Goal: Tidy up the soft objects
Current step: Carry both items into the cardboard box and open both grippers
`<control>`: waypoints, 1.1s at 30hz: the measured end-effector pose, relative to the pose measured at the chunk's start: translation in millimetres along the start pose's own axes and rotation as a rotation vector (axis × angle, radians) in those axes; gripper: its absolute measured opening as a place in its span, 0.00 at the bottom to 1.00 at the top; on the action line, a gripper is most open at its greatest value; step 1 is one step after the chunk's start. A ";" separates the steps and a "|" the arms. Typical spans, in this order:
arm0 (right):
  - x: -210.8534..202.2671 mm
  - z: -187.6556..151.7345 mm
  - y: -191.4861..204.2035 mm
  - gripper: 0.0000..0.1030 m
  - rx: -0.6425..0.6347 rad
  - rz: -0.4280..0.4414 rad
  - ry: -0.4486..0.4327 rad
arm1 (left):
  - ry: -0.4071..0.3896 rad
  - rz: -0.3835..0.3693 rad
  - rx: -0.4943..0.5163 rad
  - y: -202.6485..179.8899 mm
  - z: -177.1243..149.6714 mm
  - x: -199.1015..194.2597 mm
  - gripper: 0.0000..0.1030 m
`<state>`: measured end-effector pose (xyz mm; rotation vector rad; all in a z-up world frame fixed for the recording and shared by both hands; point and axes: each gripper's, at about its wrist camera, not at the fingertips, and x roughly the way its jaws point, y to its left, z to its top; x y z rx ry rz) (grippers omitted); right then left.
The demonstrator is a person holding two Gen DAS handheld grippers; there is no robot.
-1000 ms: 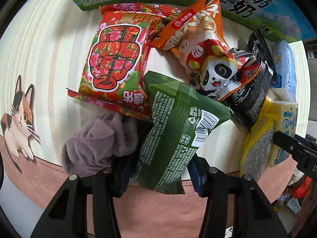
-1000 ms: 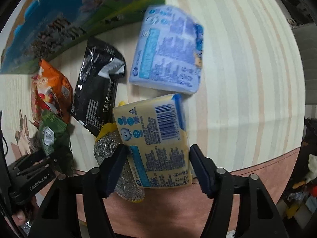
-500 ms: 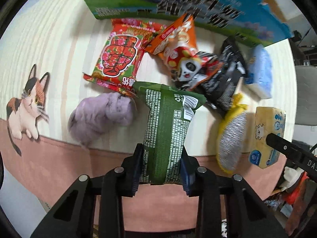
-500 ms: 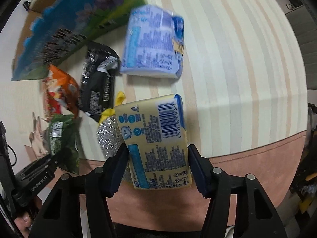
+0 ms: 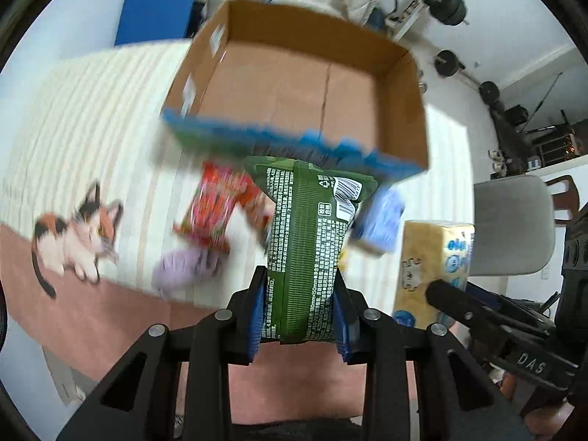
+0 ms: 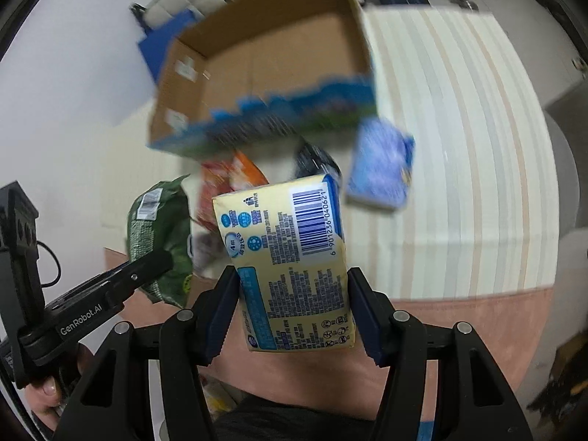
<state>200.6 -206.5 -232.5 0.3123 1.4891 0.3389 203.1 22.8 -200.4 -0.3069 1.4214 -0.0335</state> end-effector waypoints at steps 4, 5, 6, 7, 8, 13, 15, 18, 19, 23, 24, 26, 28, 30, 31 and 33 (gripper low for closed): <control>-16.8 48.7 23.6 0.60 -0.011 0.007 -0.050 | -0.023 0.002 0.022 -10.5 66.5 -1.8 0.28; -18.0 63.3 27.2 0.60 -0.011 0.002 -0.061 | -0.024 0.001 0.024 -12.0 79.0 -1.5 0.28; -18.7 77.6 30.5 0.60 -0.010 -0.009 -0.072 | -0.017 -0.007 0.018 -11.2 102.9 3.8 0.28; -18.3 93.9 32.9 0.60 -0.003 -0.027 -0.088 | -0.010 -0.014 0.010 -10.0 118.1 9.9 0.28; -16.5 107.8 33.8 0.60 0.007 -0.042 -0.099 | 0.004 -0.025 0.006 -7.8 135.9 18.9 0.28; 21.4 176.3 34.6 0.60 0.054 -0.105 -0.101 | 0.095 -0.068 -0.020 -3.6 219.0 83.7 0.28; 41.8 195.1 30.7 0.60 0.064 -0.131 -0.089 | 0.147 -0.087 -0.031 -5.1 240.1 111.4 0.28; 84.6 225.1 21.2 0.60 0.084 -0.172 -0.066 | 0.215 -0.099 -0.024 -7.5 266.2 154.6 0.28; 96.3 233.8 18.4 0.60 0.088 -0.182 -0.059 | 0.226 -0.101 -0.021 -7.7 269.9 164.0 0.28; 121.4 251.9 15.8 0.60 0.088 -0.223 -0.039 | 0.264 -0.108 0.006 -12.4 284.1 191.1 0.28; 127.2 254.2 15.6 0.60 0.088 -0.230 -0.036 | 0.272 -0.106 0.012 -13.5 287.2 196.7 0.28; 141.8 267.3 9.0 0.60 0.081 -0.246 -0.034 | 0.282 -0.105 0.026 -16.5 289.9 203.2 0.28; 145.2 267.1 13.0 0.60 0.076 -0.254 -0.040 | 0.303 -0.109 0.042 -19.7 293.7 210.0 0.29; 152.1 274.6 11.7 0.60 0.066 -0.266 -0.048 | 0.315 -0.089 0.070 -25.6 297.7 214.3 0.31; 155.9 277.1 12.7 0.61 0.059 -0.281 -0.047 | 0.313 -0.084 0.077 -26.4 299.5 213.9 0.32; 160.3 281.3 12.4 0.64 0.057 -0.290 -0.050 | 0.312 -0.063 0.086 -28.3 301.1 211.0 0.48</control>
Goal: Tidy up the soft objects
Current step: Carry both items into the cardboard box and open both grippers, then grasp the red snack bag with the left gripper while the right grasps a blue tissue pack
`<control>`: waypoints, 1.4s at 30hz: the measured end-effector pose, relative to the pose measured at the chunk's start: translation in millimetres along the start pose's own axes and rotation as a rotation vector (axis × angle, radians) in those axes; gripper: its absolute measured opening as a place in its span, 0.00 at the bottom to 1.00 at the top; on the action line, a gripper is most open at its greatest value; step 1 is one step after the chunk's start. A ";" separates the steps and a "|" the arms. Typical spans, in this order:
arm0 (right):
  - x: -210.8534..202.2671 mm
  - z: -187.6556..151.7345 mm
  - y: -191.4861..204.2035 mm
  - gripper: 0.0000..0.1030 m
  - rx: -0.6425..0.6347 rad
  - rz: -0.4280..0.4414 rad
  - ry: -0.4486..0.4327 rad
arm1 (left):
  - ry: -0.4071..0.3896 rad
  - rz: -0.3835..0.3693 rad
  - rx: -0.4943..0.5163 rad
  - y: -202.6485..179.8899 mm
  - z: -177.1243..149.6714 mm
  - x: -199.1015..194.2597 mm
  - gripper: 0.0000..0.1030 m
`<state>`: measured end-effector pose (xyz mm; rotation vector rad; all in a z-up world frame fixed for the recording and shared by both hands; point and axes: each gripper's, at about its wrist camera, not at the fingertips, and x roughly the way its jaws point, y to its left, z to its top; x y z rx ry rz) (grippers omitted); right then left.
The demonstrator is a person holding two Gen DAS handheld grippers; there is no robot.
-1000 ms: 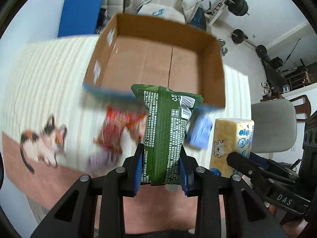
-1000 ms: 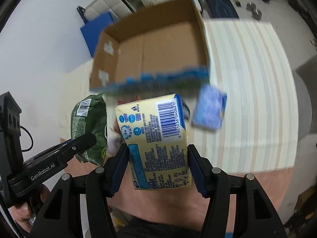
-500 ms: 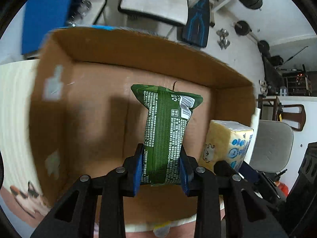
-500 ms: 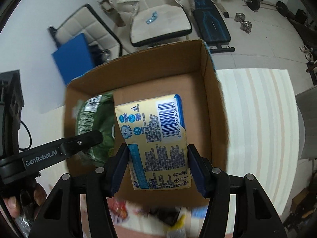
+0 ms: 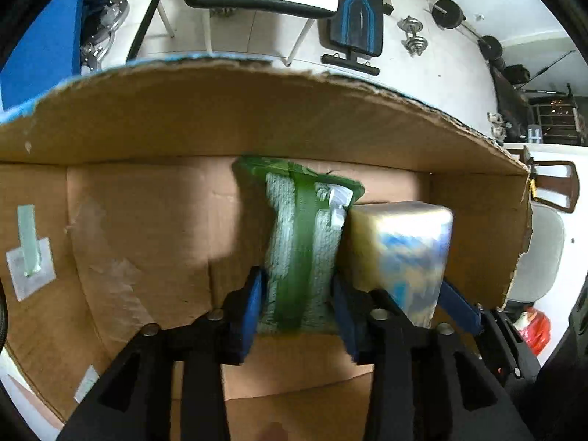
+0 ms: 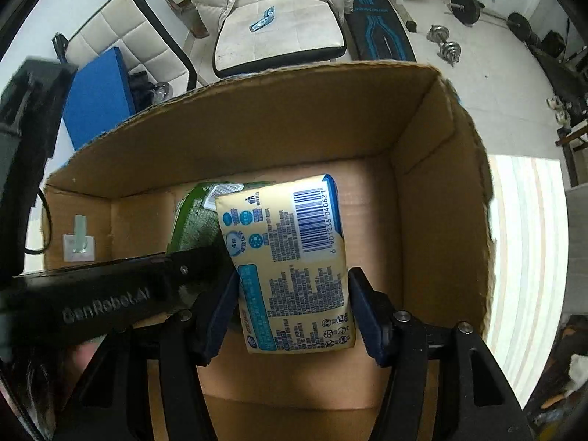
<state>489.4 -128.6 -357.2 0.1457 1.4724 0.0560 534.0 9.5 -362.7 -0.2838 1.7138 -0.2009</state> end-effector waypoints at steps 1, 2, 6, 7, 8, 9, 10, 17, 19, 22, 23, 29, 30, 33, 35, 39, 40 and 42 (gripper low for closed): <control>-0.6 0.2 -0.1 0.64 0.003 0.007 -0.004 | -0.005 0.003 0.001 -0.6 -0.3 -3.2 0.53; -0.1 1.2 0.7 0.67 0.004 0.001 -0.001 | -0.019 0.008 0.005 -0.7 -1.5 -7.4 0.62; -10.7 0.4 3.6 0.74 -0.001 -0.020 -0.004 | -0.079 0.074 0.042 -3.1 -14.8 -31.5 0.90; -14.8 -0.6 4.6 0.76 -0.004 -0.028 -0.005 | -0.089 0.083 0.048 -2.3 -19.1 -35.4 0.91; -18.2 0.7 4.8 0.81 -0.004 -0.028 -0.009 | -0.100 0.088 0.053 -0.5 -24.0 -40.1 0.93; -24.9 -2.2 6.1 0.83 -0.009 -0.035 -0.016 | -0.120 0.103 0.062 -1.0 -31.3 -48.5 0.94; -28.9 -2.3 6.9 0.89 -0.013 -0.040 -0.021 | -0.133 0.109 0.068 -2.6 -34.3 -51.3 0.94; -65.6 -29.6 14.1 1.00 -0.057 -0.069 -0.047 | -0.226 0.138 0.095 -1.2 -81.7 -86.8 0.98; -79.2 -42.8 11.8 1.00 -0.066 -0.044 -0.065 | -0.249 0.143 0.100 -1.2 -98.7 -97.0 0.98; -98.4 -62.7 11.9 1.00 -0.093 -0.020 -0.113 | -0.309 0.157 0.095 2.1 -124.9 -117.2 0.98; -104.6 -68.8 10.9 1.00 -0.104 0.004 -0.123 | -0.328 0.164 0.091 1.6 -131.1 -122.0 0.98; -135.4 -128.5 -16.3 1.00 -0.073 0.069 -0.103 | -0.413 0.234 0.090 8.1 -202.4 -142.0 0.98; -137.0 -141.1 -22.9 1.00 -0.064 0.059 -0.093 | -0.415 0.255 0.091 11.8 -217.5 -138.7 0.98; -128.8 -177.6 -49.9 1.00 -0.033 0.041 -0.063 | -0.364 0.286 0.070 28.8 -249.9 -113.5 0.98; -111.4 -194.8 -67.4 1.00 0.001 0.036 -0.023 | -0.297 0.279 0.037 43.6 -258.9 -86.9 0.98; -60.7 -211.3 -96.6 1.00 0.092 0.068 0.063 | -0.155 0.251 -0.021 72.2 -260.3 -22.8 0.97; -47.1 -212.9 -101.1 1.00 0.107 0.062 0.081 | -0.125 0.254 -0.020 75.0 -258.1 -9.8 0.97; -28.8 -215.0 -106.8 0.99 0.141 0.049 0.104 | -0.089 0.265 -0.017 78.9 -253.1 12.7 0.95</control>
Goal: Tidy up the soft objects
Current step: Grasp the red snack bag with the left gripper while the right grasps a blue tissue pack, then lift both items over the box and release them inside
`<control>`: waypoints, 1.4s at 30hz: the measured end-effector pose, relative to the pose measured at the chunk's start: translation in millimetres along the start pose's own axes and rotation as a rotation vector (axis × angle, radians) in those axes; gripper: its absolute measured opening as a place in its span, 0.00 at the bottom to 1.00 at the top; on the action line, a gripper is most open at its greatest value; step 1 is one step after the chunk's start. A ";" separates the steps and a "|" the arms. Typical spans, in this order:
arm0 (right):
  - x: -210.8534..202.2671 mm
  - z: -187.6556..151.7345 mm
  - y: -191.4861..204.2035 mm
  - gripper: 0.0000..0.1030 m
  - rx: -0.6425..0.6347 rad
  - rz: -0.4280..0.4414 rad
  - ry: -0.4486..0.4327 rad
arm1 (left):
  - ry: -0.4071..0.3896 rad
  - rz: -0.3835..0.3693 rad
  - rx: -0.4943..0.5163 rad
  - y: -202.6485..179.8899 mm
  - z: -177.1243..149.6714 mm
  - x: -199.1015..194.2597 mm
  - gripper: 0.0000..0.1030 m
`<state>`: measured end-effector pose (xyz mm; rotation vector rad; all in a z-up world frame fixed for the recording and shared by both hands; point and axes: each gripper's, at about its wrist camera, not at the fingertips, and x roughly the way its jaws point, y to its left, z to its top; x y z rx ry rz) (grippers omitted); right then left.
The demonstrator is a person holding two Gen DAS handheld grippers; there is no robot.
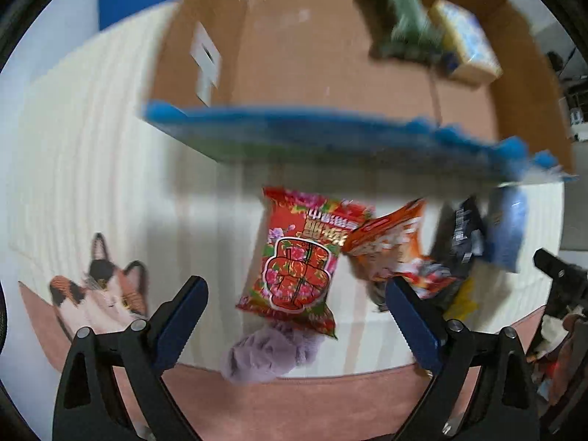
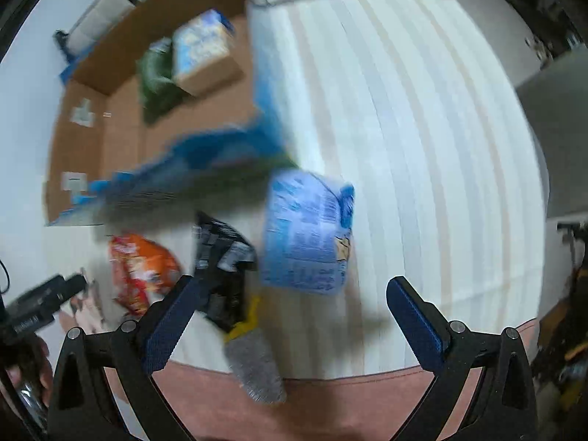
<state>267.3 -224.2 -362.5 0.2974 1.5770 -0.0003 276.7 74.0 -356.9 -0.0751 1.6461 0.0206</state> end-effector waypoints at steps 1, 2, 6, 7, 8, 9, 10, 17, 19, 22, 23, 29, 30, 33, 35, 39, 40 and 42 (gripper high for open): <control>9.8 1.4 -2.0 0.99 0.012 0.002 0.015 | 0.019 0.009 0.006 -1.4 2.0 10.2 0.95; 16.9 2.2 -3.4 0.98 0.022 0.004 0.024 | 0.041 0.012 0.012 -2.9 4.0 21.5 0.95; 38.3 8.1 -6.3 0.96 0.048 -0.006 0.038 | 0.083 0.040 0.009 -3.8 9.5 48.5 0.73; 42.8 9.6 -5.6 0.92 0.050 -0.012 0.041 | 0.083 0.051 0.003 -3.0 10.5 52.8 0.66; 46.7 11.4 -4.1 0.88 0.051 -0.018 0.049 | 0.086 0.059 0.000 -2.4 10.9 55.5 0.59; 51.5 12.2 -3.0 0.86 0.052 -0.024 0.057 | 0.088 0.053 -0.006 -1.9 10.9 57.7 0.53; 54.9 12.5 -2.1 0.83 0.050 -0.030 0.064 | 0.080 0.049 -0.011 -1.9 10.5 57.3 0.51; 61.9 -6.3 -0.9 0.56 0.013 -0.076 0.105 | 0.078 0.051 -0.059 2.0 -19.6 54.0 0.43; 60.6 -15.2 -3.8 0.56 -0.002 -0.091 0.122 | 0.086 0.056 -0.066 3.4 -36.8 55.5 0.43; 60.7 -39.3 -9.1 0.55 -0.032 -0.108 0.154 | 0.108 0.056 -0.065 0.7 -60.4 62.1 0.44; 60.7 -47.3 -9.9 0.55 -0.042 -0.117 0.162 | 0.107 0.059 -0.061 -0.2 -65.4 63.8 0.46; 61.8 -81.1 -7.4 0.59 -0.084 -0.153 0.163 | 0.096 0.050 -0.078 0.7 -74.0 73.1 0.48; 63.1 -83.3 -7.0 0.59 -0.084 -0.156 0.161 | 0.095 0.046 -0.081 1.2 -74.5 73.5 0.48; 77.6 -86.1 1.2 0.59 -0.069 -0.155 0.169 | 0.088 0.051 -0.071 9.2 -75.3 74.1 0.43; 77.9 -89.9 -2.5 0.53 -0.059 -0.154 0.157 | 0.081 0.057 -0.072 10.4 -71.0 62.0 0.42; 54.5 -87.0 -4.7 0.44 -0.071 -0.119 0.136 | 0.020 0.031 -0.073 9.5 -84.3 23.3 0.41; 44.4 -90.4 -1.4 0.44 -0.078 -0.102 0.126 | 0.002 0.017 -0.069 9.1 -88.0 10.9 0.41; 20.9 -96.4 6.0 0.44 -0.097 -0.064 0.099 | -0.040 -0.022 -0.060 5.2 -95.0 -18.6 0.41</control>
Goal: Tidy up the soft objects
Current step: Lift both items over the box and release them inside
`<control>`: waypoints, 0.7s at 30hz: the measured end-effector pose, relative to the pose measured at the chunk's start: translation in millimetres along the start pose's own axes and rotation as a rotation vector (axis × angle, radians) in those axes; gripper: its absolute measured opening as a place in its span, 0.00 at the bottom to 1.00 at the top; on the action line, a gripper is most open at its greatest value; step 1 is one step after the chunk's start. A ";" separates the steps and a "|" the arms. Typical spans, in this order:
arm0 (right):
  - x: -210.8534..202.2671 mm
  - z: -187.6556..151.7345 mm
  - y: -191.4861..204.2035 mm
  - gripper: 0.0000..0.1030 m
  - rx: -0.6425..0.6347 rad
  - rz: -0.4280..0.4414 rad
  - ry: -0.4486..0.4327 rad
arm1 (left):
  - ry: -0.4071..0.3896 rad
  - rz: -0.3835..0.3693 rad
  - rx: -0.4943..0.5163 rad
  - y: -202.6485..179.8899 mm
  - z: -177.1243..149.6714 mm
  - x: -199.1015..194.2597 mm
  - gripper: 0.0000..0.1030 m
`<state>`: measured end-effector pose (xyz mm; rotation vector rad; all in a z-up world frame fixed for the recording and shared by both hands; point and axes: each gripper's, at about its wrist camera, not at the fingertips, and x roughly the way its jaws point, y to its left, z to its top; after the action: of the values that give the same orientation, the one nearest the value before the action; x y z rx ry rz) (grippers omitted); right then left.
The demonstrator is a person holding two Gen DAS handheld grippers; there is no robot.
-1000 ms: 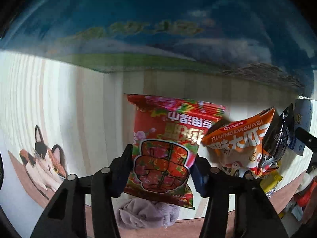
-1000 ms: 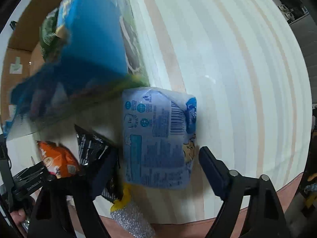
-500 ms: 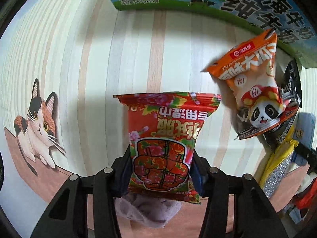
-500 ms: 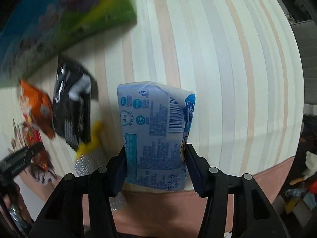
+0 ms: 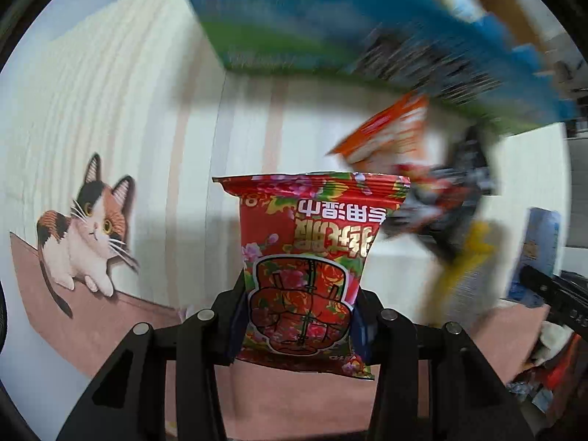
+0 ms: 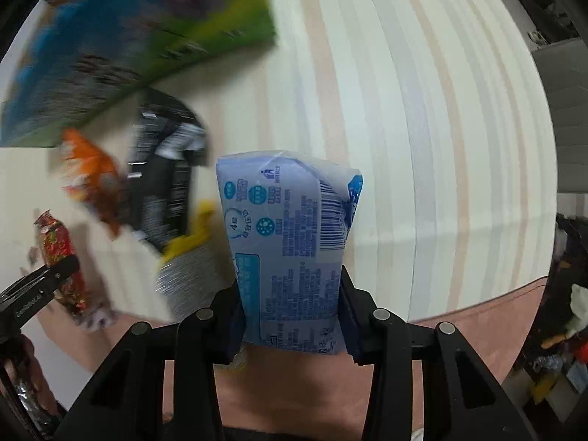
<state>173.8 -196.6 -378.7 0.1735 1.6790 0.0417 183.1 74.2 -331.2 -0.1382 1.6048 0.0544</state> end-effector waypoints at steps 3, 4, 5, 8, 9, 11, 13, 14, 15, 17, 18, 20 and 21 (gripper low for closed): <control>-43.1 -10.6 14.0 0.44 -0.037 0.064 -0.055 | -0.088 -0.071 0.023 -10.3 -3.7 -56.1 0.41; -59.6 -12.5 20.0 0.44 -0.051 0.090 -0.076 | -0.112 -0.088 0.031 -13.6 -1.6 -70.2 0.41; -77.4 -11.0 25.1 0.44 -0.064 0.113 -0.097 | -0.156 -0.103 0.049 -18.3 1.1 -85.0 0.41; -131.0 -1.6 39.6 0.44 -0.100 0.176 -0.169 | -0.197 -0.161 0.076 -36.9 26.1 -118.6 0.41; -143.3 0.4 37.0 0.44 -0.111 0.190 -0.186 | -0.205 -0.176 0.079 -39.9 38.2 -128.2 0.41; -169.2 19.2 46.0 0.44 -0.132 0.210 -0.220 | -0.224 -0.168 0.097 -46.5 64.4 -141.7 0.41; -183.8 44.8 58.8 0.44 -0.145 0.194 -0.238 | -0.228 -0.155 0.095 -50.3 94.9 -148.6 0.41; -185.8 59.8 63.6 0.44 -0.144 0.181 -0.240 | -0.213 -0.147 0.102 -53.2 115.5 -146.7 0.41; -184.1 71.1 67.3 0.44 -0.144 0.173 -0.232 | -0.194 -0.144 0.097 -53.7 135.1 -143.3 0.41; -177.7 107.0 68.5 0.44 -0.131 0.150 -0.202 | -0.146 -0.132 0.085 -52.4 172.3 -129.1 0.41; -169.2 122.3 70.5 0.44 -0.126 0.136 -0.184 | -0.120 -0.120 0.074 -51.6 195.2 -117.8 0.41; -151.8 157.7 75.7 0.44 -0.098 0.114 -0.142 | -0.078 -0.087 0.069 -52.7 224.7 -99.2 0.41; -141.8 170.7 77.4 0.44 -0.093 0.108 -0.122 | -0.058 -0.074 0.062 -52.2 241.3 -88.7 0.41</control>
<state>364.7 -152.6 -249.0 0.1933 1.5412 0.1865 431.8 56.5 -249.5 -0.1470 1.5403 -0.0480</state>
